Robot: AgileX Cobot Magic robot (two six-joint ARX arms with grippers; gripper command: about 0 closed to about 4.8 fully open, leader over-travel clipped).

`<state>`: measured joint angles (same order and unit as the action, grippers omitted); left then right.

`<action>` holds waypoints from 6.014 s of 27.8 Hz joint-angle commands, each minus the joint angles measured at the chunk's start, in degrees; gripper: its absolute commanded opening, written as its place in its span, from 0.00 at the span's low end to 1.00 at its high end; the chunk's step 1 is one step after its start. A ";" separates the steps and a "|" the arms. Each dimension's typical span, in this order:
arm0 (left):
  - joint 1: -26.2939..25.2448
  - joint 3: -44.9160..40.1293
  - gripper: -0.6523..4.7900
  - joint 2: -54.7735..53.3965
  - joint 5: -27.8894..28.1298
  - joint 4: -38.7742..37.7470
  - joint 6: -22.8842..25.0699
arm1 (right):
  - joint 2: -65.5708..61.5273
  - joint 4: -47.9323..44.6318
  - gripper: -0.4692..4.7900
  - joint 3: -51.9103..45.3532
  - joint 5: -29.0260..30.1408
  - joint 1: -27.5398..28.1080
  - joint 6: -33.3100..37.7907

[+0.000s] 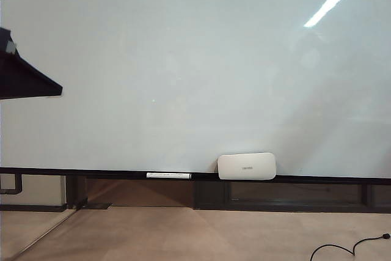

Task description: Reach to the right to find the marker pen, pick it up, and write the number 14 on the whiteboard.

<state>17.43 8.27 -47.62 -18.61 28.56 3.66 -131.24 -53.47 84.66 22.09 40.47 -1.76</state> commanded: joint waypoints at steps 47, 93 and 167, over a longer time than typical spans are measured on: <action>0.09 0.46 0.11 34.67 14.23 -15.10 0.42 | 49.72 2.97 0.09 -44.28 -12.17 -51.89 3.76; 0.09 9.60 0.11 34.69 4.20 -22.95 -1.09 | 35.32 17.51 0.09 -7.41 -21.20 -65.22 -2.40; 0.04 11.02 0.11 34.75 2.95 -19.47 0.90 | 31.41 26.95 0.09 -4.39 -26.49 -65.05 -4.26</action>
<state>17.50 19.03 -12.88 -15.84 8.78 4.32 -99.88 -28.10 80.03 -3.09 -24.60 -5.91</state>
